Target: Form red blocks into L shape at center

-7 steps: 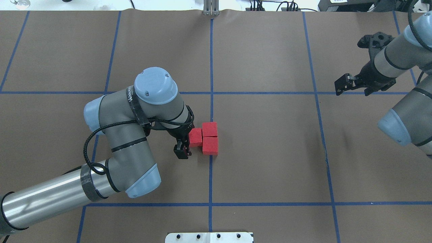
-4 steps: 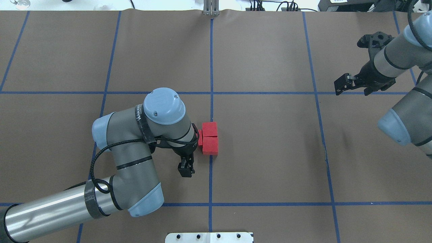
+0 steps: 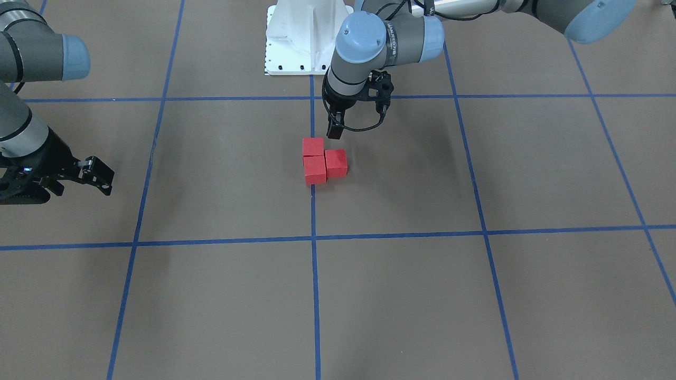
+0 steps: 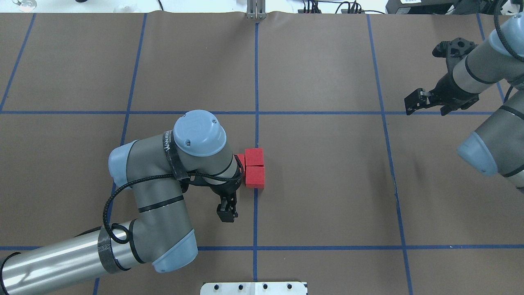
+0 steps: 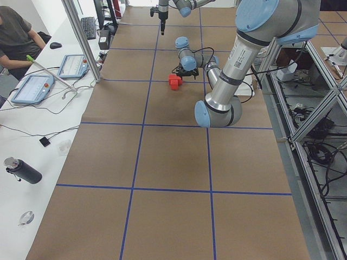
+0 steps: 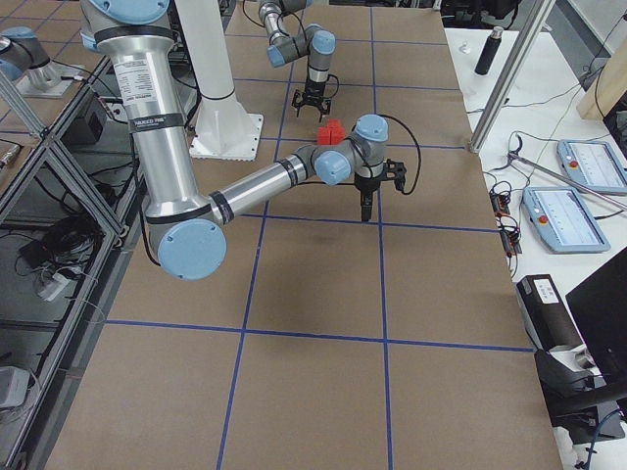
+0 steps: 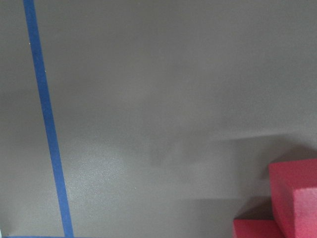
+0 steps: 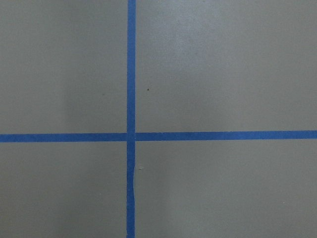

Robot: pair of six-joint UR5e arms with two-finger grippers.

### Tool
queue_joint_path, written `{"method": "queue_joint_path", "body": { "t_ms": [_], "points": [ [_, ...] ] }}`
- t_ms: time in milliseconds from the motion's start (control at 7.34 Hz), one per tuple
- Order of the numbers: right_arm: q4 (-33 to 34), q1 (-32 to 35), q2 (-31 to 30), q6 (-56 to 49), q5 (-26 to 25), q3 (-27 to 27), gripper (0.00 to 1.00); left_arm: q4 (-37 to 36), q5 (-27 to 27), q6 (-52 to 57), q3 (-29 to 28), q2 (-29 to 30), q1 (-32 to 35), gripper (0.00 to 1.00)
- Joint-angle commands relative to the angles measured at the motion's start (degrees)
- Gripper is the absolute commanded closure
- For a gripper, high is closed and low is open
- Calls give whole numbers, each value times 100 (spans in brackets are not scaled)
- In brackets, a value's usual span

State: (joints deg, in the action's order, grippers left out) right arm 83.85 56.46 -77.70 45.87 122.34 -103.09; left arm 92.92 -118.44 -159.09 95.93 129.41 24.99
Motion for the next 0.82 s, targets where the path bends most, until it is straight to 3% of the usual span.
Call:
{"method": "queue_joint_path", "body": {
  "t_ms": [0, 681],
  "points": [
    [0, -3, 9, 0, 0, -1, 0, -2, 48, -8, -108, -3, -124, 0],
    [0, -3, 0, 0, 0, -1, 0, -2, 49, 88, -373, 23, 32, 0]
  ]
}}
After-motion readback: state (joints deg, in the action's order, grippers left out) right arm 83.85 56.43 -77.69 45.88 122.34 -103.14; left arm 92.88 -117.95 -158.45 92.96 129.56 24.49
